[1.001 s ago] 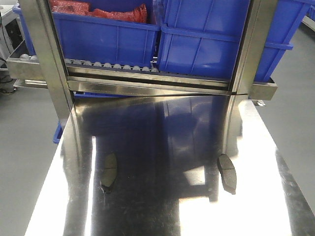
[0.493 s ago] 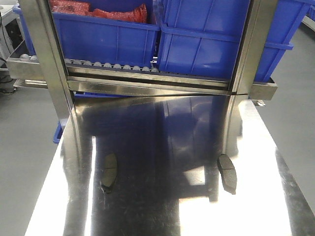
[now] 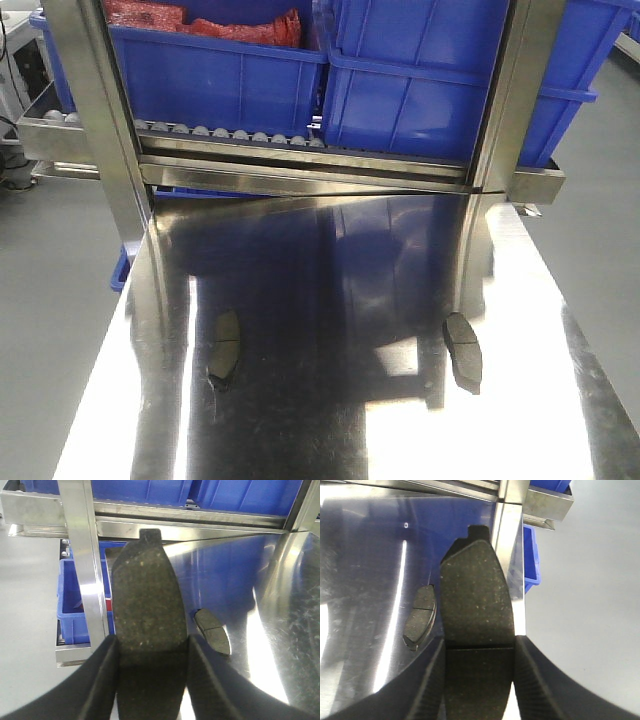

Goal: Move and align brake pads A on conveyor
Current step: 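Drive the base away from the table holding both pads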

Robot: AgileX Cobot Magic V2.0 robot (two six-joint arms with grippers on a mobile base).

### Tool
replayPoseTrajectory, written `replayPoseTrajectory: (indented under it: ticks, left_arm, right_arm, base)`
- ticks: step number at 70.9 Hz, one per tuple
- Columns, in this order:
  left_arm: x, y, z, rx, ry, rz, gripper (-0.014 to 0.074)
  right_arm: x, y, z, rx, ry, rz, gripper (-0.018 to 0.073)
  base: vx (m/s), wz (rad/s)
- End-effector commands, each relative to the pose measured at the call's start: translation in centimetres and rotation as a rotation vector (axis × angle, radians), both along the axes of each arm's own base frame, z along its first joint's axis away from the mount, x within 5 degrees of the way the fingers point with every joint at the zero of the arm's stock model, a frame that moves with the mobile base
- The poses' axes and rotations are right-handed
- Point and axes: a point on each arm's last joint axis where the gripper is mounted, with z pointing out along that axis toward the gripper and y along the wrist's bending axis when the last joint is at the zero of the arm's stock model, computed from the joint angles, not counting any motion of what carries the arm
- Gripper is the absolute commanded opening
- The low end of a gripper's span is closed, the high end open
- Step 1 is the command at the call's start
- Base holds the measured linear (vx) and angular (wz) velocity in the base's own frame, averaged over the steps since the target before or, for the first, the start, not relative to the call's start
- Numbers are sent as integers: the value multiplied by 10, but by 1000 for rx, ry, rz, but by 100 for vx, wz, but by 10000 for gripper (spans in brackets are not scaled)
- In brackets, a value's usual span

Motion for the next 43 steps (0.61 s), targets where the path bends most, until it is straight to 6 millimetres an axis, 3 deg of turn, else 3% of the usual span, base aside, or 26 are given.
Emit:
replayPoseTrajectory:
  ticks: [1, 20, 43]
  left_arm:
    - [3, -1, 17, -32, -111, 3, 192]
    - [3, -1, 17, -32, -111, 3, 192]
    - [3, -1, 17, -32, -111, 3, 192]
  right_arm:
    - [4, 0, 18, -4, -123, -1, 207]
    - [4, 0, 18, -4, -123, -1, 207]
    - [4, 0, 18, -4, -123, -1, 207]
  base:
    - [-2, 7]
    - [-7, 19]
    - [-14, 55]
